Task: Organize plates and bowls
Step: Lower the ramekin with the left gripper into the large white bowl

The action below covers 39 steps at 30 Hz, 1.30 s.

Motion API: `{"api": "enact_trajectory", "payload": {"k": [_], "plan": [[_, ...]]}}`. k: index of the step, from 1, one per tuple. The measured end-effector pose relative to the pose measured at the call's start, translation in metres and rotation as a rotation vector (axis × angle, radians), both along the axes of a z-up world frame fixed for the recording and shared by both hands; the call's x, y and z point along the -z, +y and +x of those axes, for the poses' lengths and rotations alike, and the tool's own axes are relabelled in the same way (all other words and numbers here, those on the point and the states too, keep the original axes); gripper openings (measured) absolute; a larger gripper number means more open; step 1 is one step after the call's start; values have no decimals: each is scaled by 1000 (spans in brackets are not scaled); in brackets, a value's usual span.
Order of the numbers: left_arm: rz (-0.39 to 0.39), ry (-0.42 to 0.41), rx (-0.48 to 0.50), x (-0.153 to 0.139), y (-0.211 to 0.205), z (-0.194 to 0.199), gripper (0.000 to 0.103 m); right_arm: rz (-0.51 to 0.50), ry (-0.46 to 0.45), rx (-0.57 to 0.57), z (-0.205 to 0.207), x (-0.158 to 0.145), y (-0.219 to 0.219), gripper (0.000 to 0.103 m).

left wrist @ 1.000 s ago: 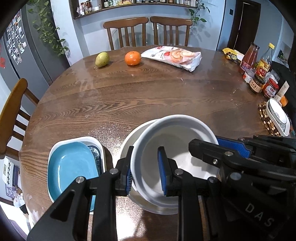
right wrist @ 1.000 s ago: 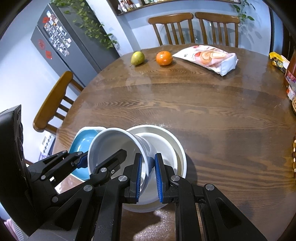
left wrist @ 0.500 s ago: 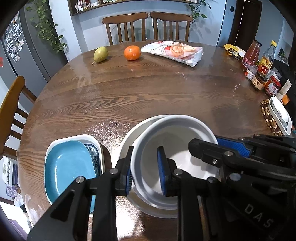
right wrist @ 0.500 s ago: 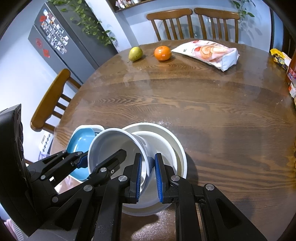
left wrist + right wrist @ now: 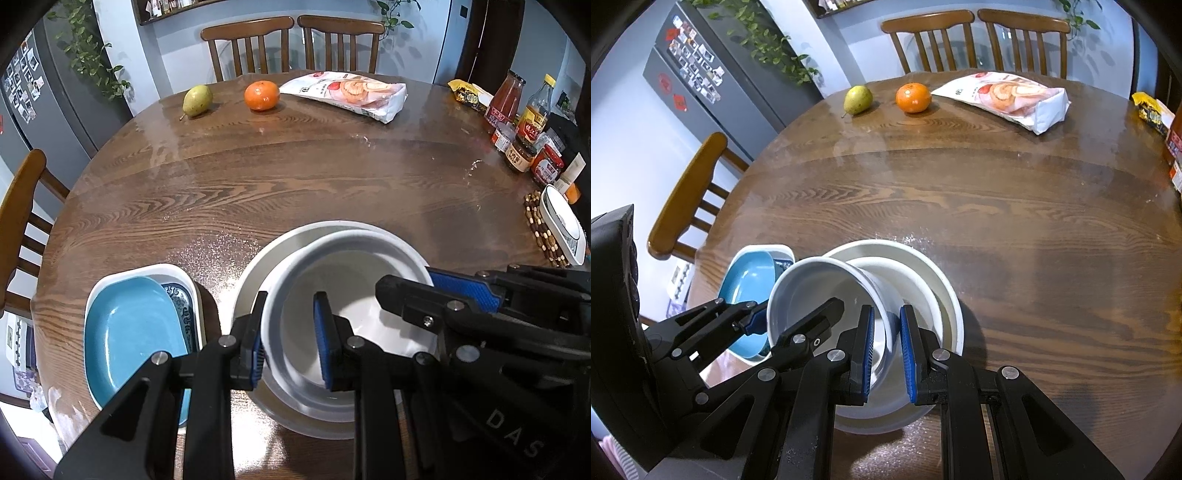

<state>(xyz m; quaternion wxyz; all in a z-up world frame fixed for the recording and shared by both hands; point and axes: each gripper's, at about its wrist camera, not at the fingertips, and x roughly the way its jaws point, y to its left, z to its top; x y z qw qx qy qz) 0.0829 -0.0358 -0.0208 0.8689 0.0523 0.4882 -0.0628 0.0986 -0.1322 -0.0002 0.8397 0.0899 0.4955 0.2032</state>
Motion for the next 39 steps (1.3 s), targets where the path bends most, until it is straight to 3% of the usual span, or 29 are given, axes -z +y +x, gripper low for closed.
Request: {"api": "enact_trajectory", "payload": {"k": [39], "plan": [[-41, 82, 0, 15, -1, 11, 20, 10, 48, 15, 13, 13, -4, 17]]}}
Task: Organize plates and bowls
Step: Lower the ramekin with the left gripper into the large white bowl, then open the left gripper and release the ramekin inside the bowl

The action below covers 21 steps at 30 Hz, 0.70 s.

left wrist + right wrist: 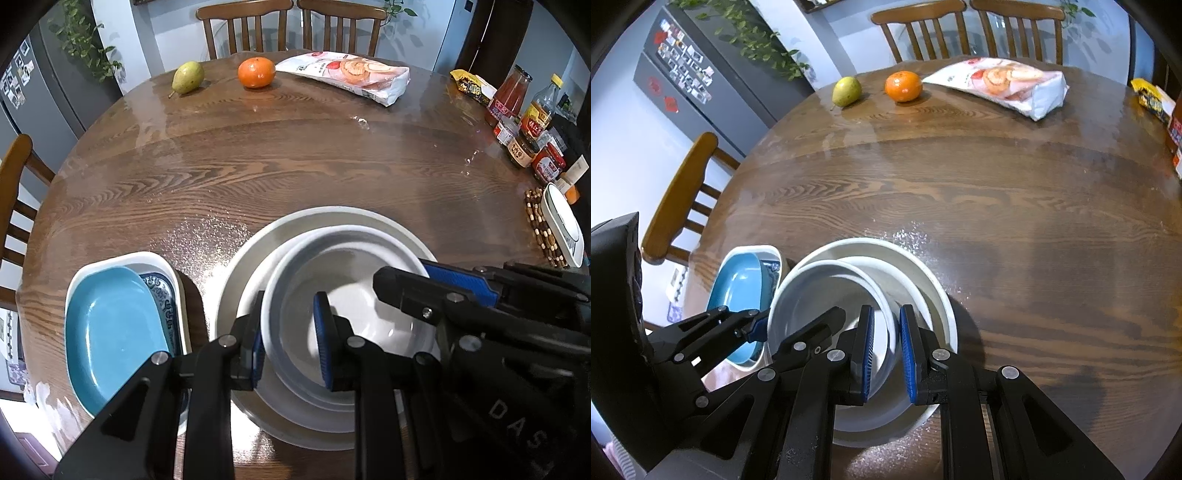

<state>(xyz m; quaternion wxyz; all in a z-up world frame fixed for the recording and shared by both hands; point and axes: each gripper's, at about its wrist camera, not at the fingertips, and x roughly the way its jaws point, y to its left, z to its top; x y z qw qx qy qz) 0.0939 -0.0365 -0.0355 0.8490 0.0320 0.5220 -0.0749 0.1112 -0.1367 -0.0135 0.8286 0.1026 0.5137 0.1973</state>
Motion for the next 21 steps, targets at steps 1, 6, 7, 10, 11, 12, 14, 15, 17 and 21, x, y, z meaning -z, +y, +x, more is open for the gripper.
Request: {"api": "enact_trajectory", "payload": {"k": [1, 6, 7, 10, 11, 12, 14, 15, 17, 21], "plan": [[-2, 1, 1, 0, 0, 0, 20, 1, 3, 0, 0, 1, 0, 17], [-4, 0, 2, 1, 0, 0, 20, 0, 4, 1, 1, 2, 0, 17], [-5, 1, 2, 1, 0, 0, 20, 0, 4, 2, 1, 3, -1, 17], [-8, 4, 2, 1, 0, 1, 20, -2, 3, 4, 1, 3, -1, 17], [-10, 6, 1, 1, 0, 1, 20, -1, 3, 5, 1, 2, -1, 17], [-12, 7, -1, 1, 1, 1, 20, 0, 4, 6, 1, 2, -1, 17], [-9, 6, -1, 1, 0, 1, 20, 3, 6, 8, 1, 2, -1, 17], [-9, 6, -1, 1, 0, 1, 20, 3, 6, 8, 1, 2, -1, 17], [-9, 7, 0, 1, 0, 1, 20, 2, 6, 8, 1, 2, -2, 17], [-7, 4, 0, 1, 0, 0, 20, 2, 10, 10, -1, 2, -1, 17]]}}
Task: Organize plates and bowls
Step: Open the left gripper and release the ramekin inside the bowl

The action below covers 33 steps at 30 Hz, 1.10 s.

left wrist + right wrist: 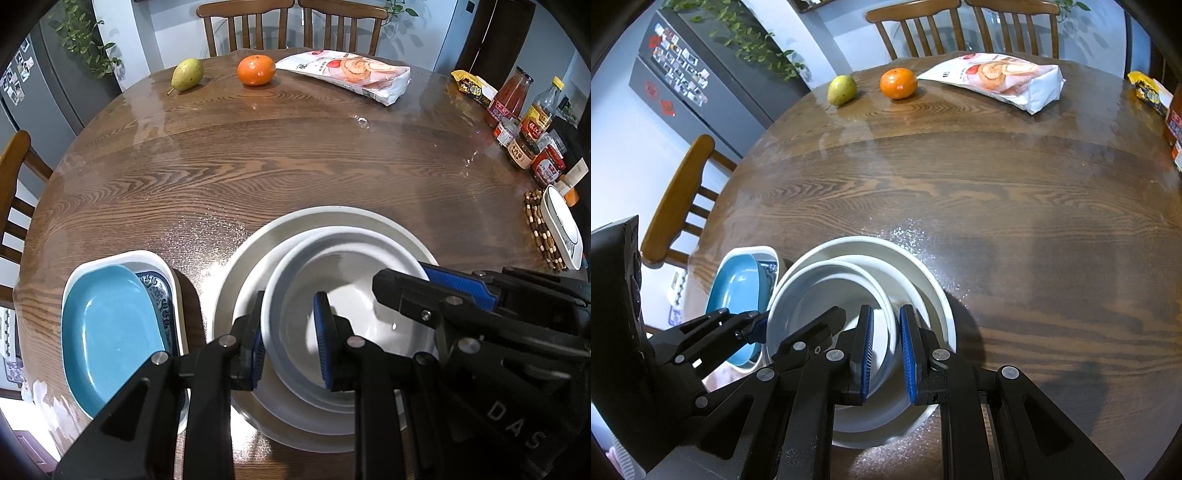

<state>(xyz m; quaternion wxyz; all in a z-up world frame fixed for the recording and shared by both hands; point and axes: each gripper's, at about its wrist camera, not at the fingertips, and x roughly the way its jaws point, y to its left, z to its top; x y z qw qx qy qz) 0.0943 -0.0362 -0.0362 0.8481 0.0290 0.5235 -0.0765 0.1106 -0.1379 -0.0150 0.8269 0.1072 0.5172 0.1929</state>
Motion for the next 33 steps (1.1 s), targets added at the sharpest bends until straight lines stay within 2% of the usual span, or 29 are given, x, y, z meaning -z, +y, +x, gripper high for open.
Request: {"api": "enact_trajectory", "payload": {"k": [19, 33], "plan": [[-8, -17, -13, -5, 4, -3, 22, -4, -15, 4, -5, -5, 2, 17], [-7, -77, -6, -20, 5, -10, 29, 3, -54, 17, -10, -18, -3, 17]]}}
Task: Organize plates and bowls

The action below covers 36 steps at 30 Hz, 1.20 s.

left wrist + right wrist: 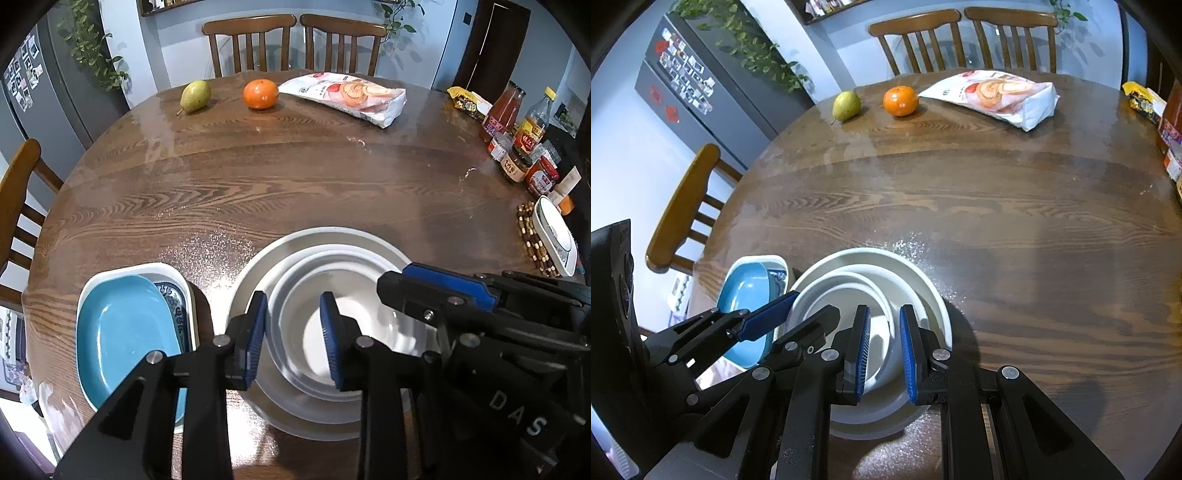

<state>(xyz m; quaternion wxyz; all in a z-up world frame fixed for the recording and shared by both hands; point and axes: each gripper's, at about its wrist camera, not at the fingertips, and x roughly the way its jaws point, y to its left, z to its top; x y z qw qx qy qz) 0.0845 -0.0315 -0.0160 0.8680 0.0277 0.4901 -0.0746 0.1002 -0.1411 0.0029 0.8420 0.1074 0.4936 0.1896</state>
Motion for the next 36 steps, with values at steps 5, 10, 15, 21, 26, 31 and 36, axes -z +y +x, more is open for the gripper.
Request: {"api": "enact_trajectory", "payload": {"k": [5, 10, 15, 21, 26, 31, 36], "plan": [[-8, -30, 6, -8, 0, -5, 38, 15, -11, 18, -3, -6, -5, 17], [-16, -61, 6, -17, 1, -10, 46, 33, -24, 31, -6, -12, -9, 18], [-26, -80, -16, -22, 9, -14, 64, 51, -33, 53, -9, -16, -15, 33], [-36, -83, -72, -28, 33, -16, 75, 70, -39, 110, -12, -19, -32, 43], [-66, -49, -157, -25, 63, -14, 78, 54, -8, 150, -11, -14, -45, 45], [-91, 0, -192, -19, 79, -15, 78, 55, 33, 143, -12, -3, -47, 45], [-83, 47, -185, -7, 77, -16, 78, 46, 69, 134, -11, 10, -48, 45]]}}
